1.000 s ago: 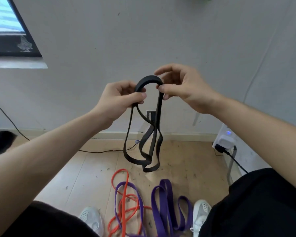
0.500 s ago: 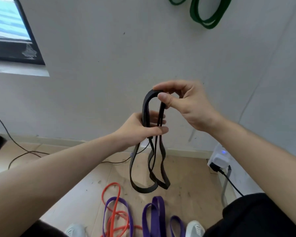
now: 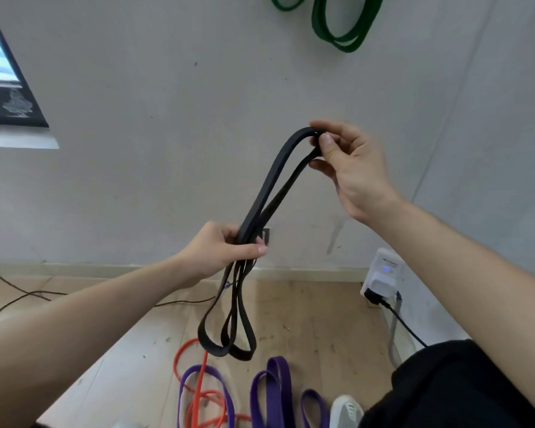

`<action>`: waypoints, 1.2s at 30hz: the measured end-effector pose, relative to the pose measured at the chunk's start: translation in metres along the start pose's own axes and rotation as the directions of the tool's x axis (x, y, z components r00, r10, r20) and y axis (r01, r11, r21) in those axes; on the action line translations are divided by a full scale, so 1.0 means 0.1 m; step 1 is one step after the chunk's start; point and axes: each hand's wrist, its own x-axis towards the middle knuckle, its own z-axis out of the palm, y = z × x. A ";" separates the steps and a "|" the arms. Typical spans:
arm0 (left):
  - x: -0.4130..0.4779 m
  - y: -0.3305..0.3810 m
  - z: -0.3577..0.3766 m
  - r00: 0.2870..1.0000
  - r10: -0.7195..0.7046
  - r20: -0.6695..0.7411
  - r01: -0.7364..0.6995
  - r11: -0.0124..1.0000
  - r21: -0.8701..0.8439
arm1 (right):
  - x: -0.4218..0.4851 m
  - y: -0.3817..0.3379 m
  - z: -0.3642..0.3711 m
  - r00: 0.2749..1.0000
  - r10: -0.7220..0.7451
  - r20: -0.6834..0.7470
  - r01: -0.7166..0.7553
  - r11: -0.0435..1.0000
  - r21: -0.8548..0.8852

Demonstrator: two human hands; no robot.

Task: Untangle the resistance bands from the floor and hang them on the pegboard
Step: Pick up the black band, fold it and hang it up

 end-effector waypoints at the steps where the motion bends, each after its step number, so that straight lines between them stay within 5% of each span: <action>1: 0.01 0.00 -0.02 1.000 0.003 -0.008 -0.003 1.000 -0.007 | 0.02 0.02 -0.04 1.000 0.011 -0.018 -0.011 1.000 0.004; 6: -0.01 0.08 -0.08 0.998 0.016 -0.054 -0.017 1.000 -0.020 | 0.11 0.19 -0.26 0.989 0.123 -0.083 -0.124 0.992 0.001; 10: 0.00 0.12 -0.17 0.989 0.031 -0.143 -0.033 0.999 -0.012 | 0.09 0.36 -0.49 0.938 0.345 -0.034 -0.347 0.937 -0.047; 13: 0.00 0.16 -0.23 0.984 0.069 -0.164 -0.071 0.997 -0.012 | 0.02 0.47 -0.64 0.826 0.551 0.118 -0.481 0.798 -0.363; 16: -0.01 0.19 -0.25 0.986 0.116 -0.118 -0.114 0.993 0.028 | -0.02 0.48 -0.62 0.795 0.575 0.195 -0.340 0.688 -0.640; 19: 0.00 0.19 -0.22 0.984 0.166 -0.060 -0.156 0.978 0.136 | -0.09 0.38 -0.38 0.803 0.506 0.314 -0.233 0.752 -0.616; 25: -0.02 0.26 -0.21 0.971 0.240 0.010 -0.238 0.952 0.195 | -0.28 0.28 0.12 0.677 0.459 0.576 -0.029 0.798 -0.602; 36: -0.03 0.27 -0.26 0.987 0.156 0.050 -0.163 0.920 0.357 | -0.25 0.12 0.30 0.768 0.273 0.579 0.199 0.757 -0.622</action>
